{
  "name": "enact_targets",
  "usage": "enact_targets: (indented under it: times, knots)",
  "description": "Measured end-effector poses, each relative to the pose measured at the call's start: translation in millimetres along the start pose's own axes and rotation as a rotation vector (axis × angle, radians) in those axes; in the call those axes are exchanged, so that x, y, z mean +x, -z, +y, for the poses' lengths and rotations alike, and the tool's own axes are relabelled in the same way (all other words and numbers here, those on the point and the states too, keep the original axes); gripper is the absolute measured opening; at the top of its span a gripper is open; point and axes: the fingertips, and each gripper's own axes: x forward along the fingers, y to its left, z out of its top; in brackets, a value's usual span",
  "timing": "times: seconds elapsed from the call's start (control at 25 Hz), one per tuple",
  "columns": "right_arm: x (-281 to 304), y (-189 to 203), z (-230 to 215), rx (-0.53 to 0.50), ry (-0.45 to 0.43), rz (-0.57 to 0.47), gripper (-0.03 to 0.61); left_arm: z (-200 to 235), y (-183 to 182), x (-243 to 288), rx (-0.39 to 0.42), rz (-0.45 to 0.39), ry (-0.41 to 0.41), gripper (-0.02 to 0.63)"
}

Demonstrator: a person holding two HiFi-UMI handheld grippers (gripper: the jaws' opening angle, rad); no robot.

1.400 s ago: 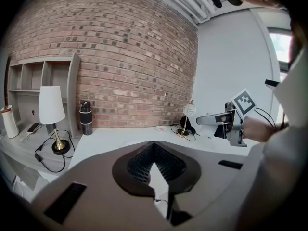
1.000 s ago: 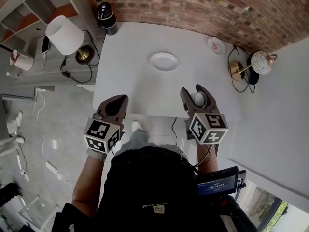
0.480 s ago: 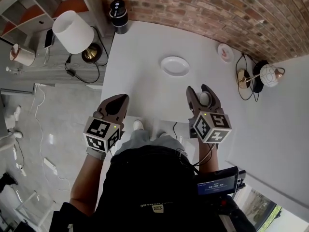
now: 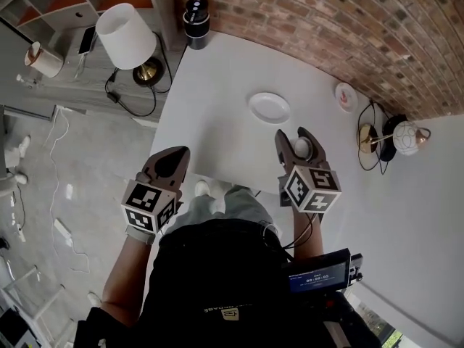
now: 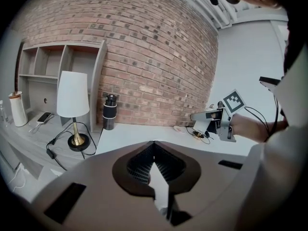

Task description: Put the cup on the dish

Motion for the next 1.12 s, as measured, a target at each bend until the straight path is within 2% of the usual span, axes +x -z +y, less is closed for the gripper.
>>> enact_targets:
  times: [0.52,1.12]
  knots:
    - [65,-7,-19,-0.047,-0.147,0.053,0.246,11,-12,2,-0.067,-0.033,-0.198,0.005]
    - [141,10,-33,-0.142,-0.203,0.115,0.245,15,-12,-1,-0.113,-0.020,-0.338,0.005]
